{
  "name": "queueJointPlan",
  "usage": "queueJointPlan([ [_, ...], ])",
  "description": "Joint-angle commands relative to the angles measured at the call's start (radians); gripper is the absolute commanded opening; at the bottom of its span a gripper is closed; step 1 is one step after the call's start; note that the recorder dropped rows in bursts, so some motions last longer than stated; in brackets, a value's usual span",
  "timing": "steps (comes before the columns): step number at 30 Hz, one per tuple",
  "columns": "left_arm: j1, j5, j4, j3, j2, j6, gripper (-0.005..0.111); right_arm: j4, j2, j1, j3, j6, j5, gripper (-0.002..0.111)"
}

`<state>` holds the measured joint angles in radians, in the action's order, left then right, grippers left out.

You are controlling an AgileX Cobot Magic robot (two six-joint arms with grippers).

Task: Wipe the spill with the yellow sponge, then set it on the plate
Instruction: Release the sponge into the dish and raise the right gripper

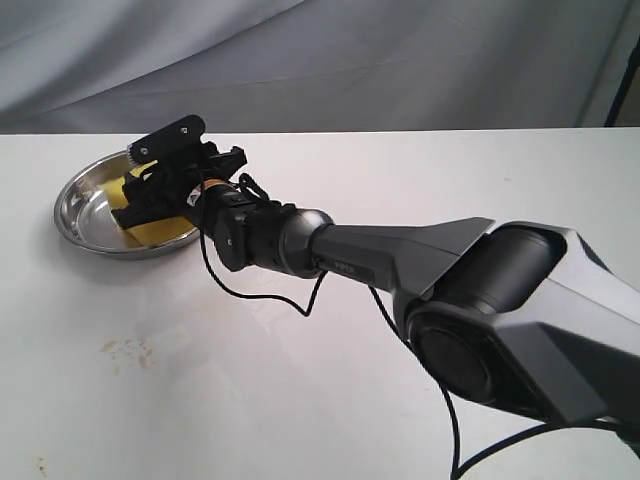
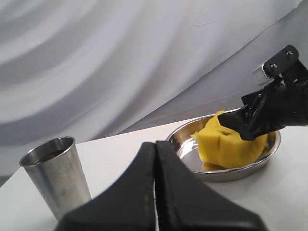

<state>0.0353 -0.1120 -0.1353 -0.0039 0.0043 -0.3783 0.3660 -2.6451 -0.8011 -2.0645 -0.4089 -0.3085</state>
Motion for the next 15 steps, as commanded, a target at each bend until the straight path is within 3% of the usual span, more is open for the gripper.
queueJointPlan([
  [1, -0.004, 0.011, -0.002, 0.004, -0.004, 0.003, 0.000, 0.006, 0.029, -0.002, -0.007, 0.028, -0.032, 0.079],
  [8, -0.004, 0.011, -0.002, 0.004, -0.004, 0.003, 0.000, -0.030, 0.178, -0.004, -0.007, -0.056, 0.170, 0.073],
  [15, -0.004, 0.011, -0.002, 0.004, -0.004, 0.003, 0.000, -0.038, 0.335, 0.035, -0.005, -0.082, 0.439, 0.049],
])
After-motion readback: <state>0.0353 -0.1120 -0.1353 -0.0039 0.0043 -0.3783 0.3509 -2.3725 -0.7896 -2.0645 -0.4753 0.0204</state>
